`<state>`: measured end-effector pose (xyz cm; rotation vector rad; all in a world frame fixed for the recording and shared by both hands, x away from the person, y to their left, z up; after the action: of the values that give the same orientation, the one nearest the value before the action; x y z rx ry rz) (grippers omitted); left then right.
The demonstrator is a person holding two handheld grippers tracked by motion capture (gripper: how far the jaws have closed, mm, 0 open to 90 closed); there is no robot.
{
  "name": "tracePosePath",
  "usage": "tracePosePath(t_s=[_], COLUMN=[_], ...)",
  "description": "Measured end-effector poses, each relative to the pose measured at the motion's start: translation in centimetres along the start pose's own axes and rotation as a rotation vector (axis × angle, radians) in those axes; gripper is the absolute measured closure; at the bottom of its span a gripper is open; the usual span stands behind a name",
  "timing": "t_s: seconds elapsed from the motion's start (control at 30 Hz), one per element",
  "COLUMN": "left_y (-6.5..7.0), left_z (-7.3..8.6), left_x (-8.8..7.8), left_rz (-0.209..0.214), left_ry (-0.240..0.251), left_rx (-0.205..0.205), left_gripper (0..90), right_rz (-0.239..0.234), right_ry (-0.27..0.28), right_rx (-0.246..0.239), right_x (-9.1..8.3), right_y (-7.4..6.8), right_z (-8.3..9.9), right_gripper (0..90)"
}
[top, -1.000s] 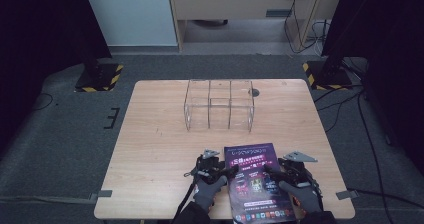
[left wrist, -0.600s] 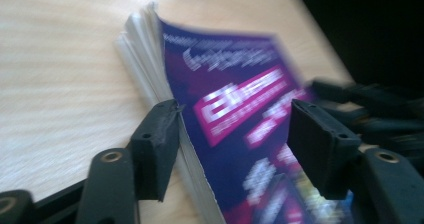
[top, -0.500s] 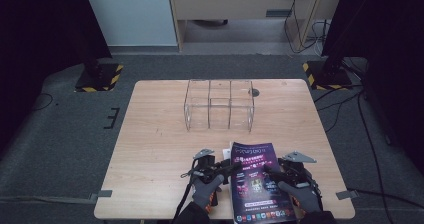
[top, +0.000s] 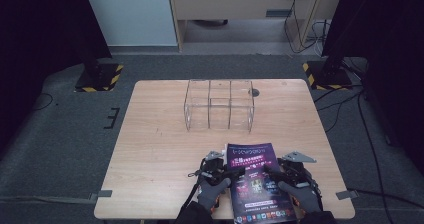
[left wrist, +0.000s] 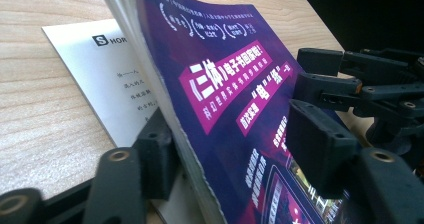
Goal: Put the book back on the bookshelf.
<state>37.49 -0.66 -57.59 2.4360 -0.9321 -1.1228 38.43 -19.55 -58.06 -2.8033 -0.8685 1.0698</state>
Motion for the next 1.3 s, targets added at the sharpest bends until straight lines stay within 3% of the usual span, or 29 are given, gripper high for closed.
tracePosePath(t_s=[0.07, 0.13, 0.23, 0.33, 0.47, 0.63, 0.8, 1.13, 1.3], left_y=[0.1, 0.2, 0.0, -0.1, 0.1, 0.3, 0.8, 1.9, 2.0], left_z=[-0.1, -0.1, -0.2, -0.1, -0.1, -0.4, -0.9, -2.5, -3.5], left_x=[0.1, 0.2, 0.2, 0.2, 0.2, -0.2, -0.6, -2.3, -3.7], left_rz=[-0.014, -0.040, -0.091, -0.112, -0.151, -0.121, -0.100, -0.075, -0.055], left_ry=[-0.013, -0.023, -0.027, -0.022, -0.018, -0.006, -0.002, 0.046, 0.085], left_rx=[0.003, 0.034, 0.030, 0.050, 0.096, 0.089, 0.110, 0.163, 0.170], left_gripper=[44.1, 45.6, 54.8, 62.7, 66.2, 74.7, 78.2, 81.8, 82.7], right_rz=[-0.001, 0.001, -0.002, -0.004, -0.010, -0.030, -0.062, -0.109, -0.137], right_ry=[0.000, 0.001, 0.002, 0.000, -0.002, -0.016, -0.037, -0.010, 0.010], right_rx=[-0.003, 0.001, 0.005, 0.005, 0.005, 0.016, 0.048, 0.036, 0.036], right_x=[0.0, 0.0, 0.0, 0.1, 0.1, 0.3, 0.2, -0.3, -0.5], right_y=[0.0, 0.0, 0.0, -0.1, -0.2, -0.4, -0.6, -0.6, -0.7], right_z=[0.0, 0.0, 0.0, 0.0, 0.0, -0.1, -0.2, -0.8, -1.1], right_gripper=[33.8, 33.7, 32.7, 31.5, 27.8, 21.1, 13.3, 9.9, 10.2])
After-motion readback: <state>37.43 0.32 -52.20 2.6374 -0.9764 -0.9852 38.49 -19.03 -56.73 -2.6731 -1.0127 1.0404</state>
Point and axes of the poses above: each handheld gripper's, and its own axes: x roughly forward along the jaws, z roughly out of its underside, y roughly to its right, the point moved 7 cm from there along x, roughly forward along the jaws, and after that the axes turned 5 degrees about -z, right-handed, at the moved point
